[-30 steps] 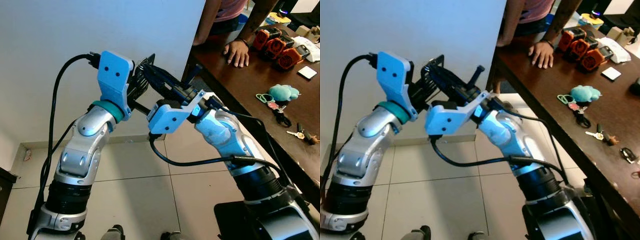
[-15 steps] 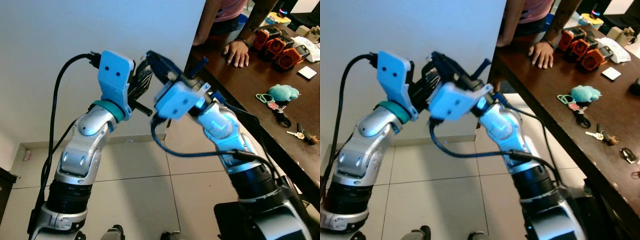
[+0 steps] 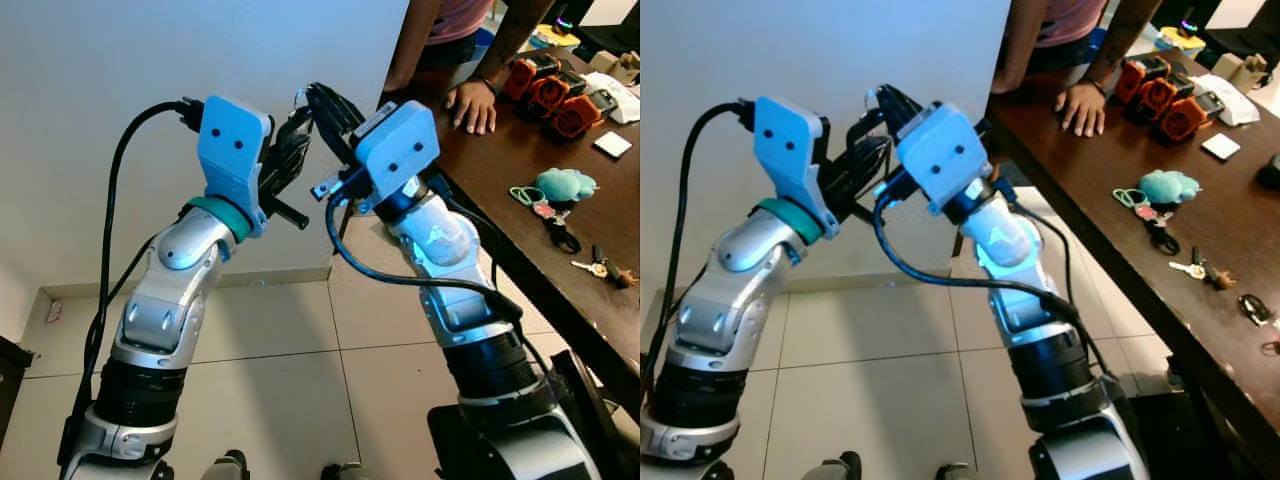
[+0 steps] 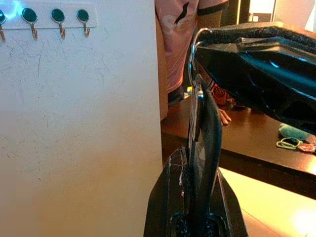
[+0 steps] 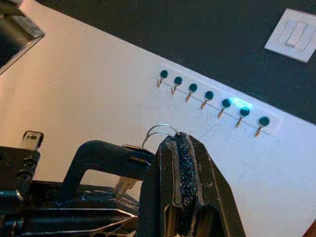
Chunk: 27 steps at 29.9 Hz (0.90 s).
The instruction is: Hang keys on a hook
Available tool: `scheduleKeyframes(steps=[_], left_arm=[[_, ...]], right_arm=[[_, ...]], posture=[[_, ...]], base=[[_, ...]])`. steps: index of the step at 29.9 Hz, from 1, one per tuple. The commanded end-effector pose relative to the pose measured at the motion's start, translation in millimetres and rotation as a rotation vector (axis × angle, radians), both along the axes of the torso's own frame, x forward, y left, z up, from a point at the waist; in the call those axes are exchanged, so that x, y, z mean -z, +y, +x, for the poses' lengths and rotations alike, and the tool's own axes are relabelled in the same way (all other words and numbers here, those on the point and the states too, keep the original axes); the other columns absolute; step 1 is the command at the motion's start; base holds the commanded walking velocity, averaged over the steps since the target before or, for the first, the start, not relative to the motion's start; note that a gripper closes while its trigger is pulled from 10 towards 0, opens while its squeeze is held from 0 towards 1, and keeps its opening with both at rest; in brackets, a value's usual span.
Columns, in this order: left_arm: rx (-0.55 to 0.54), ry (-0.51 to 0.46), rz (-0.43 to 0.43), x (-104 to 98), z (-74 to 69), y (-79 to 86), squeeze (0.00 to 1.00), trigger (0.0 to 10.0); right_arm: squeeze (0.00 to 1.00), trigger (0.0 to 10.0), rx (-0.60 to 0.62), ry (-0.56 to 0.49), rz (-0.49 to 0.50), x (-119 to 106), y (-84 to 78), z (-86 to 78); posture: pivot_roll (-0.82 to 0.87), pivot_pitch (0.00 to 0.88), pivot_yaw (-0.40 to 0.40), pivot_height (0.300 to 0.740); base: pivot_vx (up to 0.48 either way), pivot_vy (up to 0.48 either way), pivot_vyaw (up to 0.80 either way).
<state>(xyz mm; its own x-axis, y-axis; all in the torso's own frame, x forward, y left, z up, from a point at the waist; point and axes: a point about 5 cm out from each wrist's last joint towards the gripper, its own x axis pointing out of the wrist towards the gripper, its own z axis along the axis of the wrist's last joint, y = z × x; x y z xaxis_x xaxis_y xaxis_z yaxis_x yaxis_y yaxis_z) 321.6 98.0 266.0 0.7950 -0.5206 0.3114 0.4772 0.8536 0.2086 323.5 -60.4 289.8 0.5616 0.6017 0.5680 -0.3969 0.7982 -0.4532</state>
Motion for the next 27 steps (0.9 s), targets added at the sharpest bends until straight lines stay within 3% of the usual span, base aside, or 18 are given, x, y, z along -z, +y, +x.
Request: scheduleKeyframes(steps=[1, 15, 19, 21, 27], left_arm=[[0.018, 0.014, -0.013, 4, -1.3, -1.3, 1.00, 10.0], [0.058, -0.004, -0.024, 3, -5.7, -1.4, 1.00, 10.0], [0.043, 0.035, -0.052, 11, -2.1, 10.9, 1.00, 10.0], [-0.022, 0.088, -0.080, 24, 3.5, 31.6, 1.00, 10.0], [-0.148, 0.193, -0.086, 56, 10.0, 62.0, 1.00, 10.0]], right_arm=[[0.00, 0.0, 0.005, 0.019, 0.090, -7, -12.9, 0.4], [0.00, 0.0, -0.080, 0.100, 0.167, -7, -11.2, -0.7], [0.00, 0.0, -0.106, 0.163, 0.245, -4, -15.3, 2.8], [0.00, 0.0, -0.137, 0.250, 0.374, 0, -26.8, 8.7], [0.00, 0.0, -0.167, 0.319, 0.540, 4, -43.8, 13.6]], posture=[[-0.04, 0.085, 0.023, 0.740], [-0.04, 0.082, 0.017, 0.740], [-0.04, 0.083, 0.019, 0.740], [-0.04, 0.086, 0.021, 0.740], [-0.03, 0.090, 0.022, 0.740]], base=[[0.000, 0.000, 0.00], [0.000, 0.000, 0.00], [0.000, 0.000, 0.00], [0.000, 0.000, 0.00], [0.000, 0.000, 0.00]])
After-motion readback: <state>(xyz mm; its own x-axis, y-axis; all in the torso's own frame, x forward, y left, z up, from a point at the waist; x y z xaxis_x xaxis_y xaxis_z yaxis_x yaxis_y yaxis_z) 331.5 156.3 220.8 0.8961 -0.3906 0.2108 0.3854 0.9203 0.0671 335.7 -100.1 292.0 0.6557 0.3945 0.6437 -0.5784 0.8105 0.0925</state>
